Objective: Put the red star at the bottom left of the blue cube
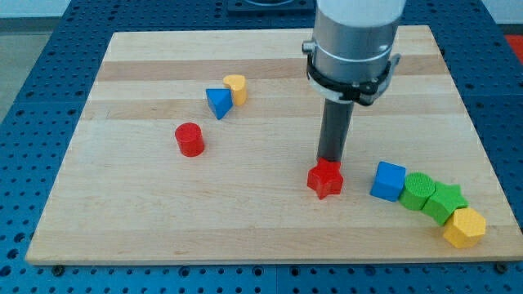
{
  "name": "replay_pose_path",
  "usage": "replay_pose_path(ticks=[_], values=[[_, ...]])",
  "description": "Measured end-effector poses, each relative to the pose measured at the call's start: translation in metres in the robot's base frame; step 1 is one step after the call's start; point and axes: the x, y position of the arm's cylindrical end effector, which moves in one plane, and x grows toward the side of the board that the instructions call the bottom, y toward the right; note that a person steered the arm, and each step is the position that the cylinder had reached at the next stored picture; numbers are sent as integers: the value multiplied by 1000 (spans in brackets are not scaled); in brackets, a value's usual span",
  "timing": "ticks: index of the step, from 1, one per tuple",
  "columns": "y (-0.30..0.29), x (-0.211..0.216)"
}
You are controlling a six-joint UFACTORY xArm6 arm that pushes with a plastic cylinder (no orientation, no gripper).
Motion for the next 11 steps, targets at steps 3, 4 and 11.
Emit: replay_pose_path(ticks=[3,4,11], values=[[0,13],[-21,-1],[2,44]])
